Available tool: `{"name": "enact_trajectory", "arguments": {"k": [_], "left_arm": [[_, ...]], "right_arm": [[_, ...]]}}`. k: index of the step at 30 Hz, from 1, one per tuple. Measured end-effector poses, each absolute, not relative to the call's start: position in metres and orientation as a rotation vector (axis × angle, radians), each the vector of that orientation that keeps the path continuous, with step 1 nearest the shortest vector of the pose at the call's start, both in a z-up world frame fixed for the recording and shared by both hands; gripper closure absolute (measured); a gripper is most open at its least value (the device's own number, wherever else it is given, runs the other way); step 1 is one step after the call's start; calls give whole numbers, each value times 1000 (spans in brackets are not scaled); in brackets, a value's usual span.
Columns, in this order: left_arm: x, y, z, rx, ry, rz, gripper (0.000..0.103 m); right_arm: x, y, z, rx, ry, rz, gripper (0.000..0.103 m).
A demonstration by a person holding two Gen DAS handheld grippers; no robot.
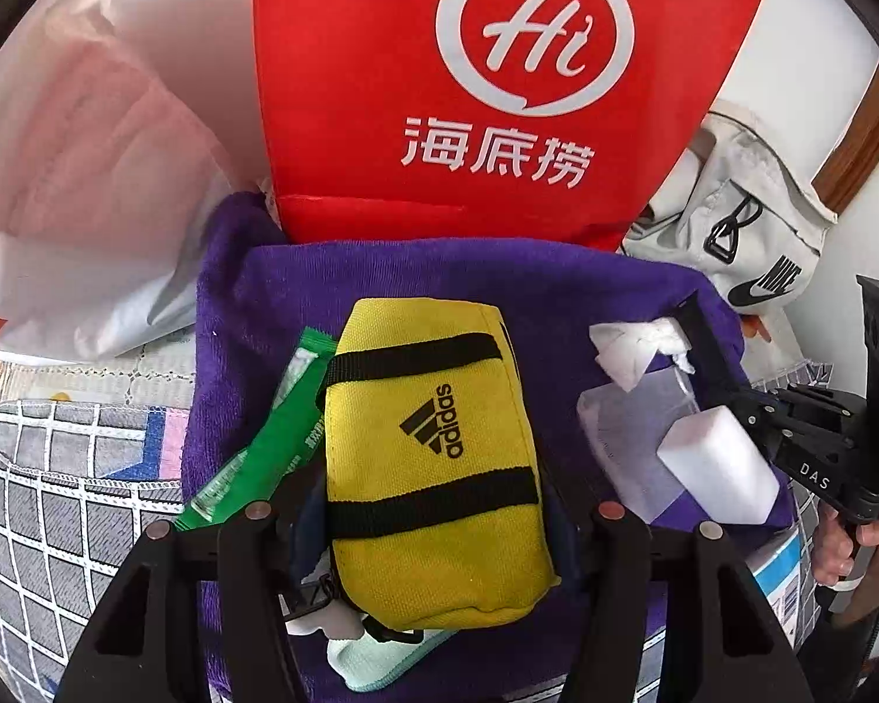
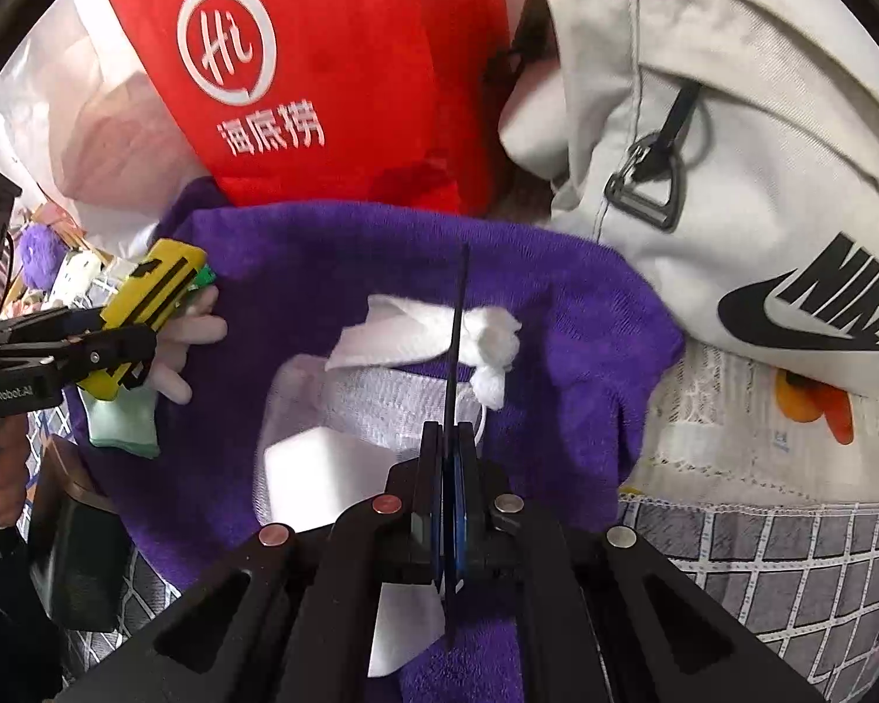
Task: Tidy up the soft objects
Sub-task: 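Lower the pouch and strap onto the towel and open both tools, then move the right tool to the green leaf-print tissue pack and grasp it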
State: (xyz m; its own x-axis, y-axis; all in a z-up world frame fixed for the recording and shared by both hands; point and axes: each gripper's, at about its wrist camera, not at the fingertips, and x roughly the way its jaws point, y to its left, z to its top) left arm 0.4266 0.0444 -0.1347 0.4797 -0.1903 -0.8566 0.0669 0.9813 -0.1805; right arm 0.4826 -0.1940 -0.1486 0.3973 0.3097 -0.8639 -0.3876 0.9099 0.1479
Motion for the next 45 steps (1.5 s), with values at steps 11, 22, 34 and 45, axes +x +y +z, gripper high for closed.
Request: {"name": "enact_trajectory", "arguments": {"k": [11,22,34,45], "left_arm": [[428,47,-138,-181,1090,-188,34],[389,50,-116,-165,1073,-154,19],[325,59,-87,-204,1023,-155,16],[253,60,-77,-166,955,-113,16]], "right_arm": [[478,-192,-143,-102,1037,420,52],[441,-194,-99,-90,944,410,36],[351,-190,-83,-77,924,429,33],[250,-175,-94,-14,957,464,34]]}}
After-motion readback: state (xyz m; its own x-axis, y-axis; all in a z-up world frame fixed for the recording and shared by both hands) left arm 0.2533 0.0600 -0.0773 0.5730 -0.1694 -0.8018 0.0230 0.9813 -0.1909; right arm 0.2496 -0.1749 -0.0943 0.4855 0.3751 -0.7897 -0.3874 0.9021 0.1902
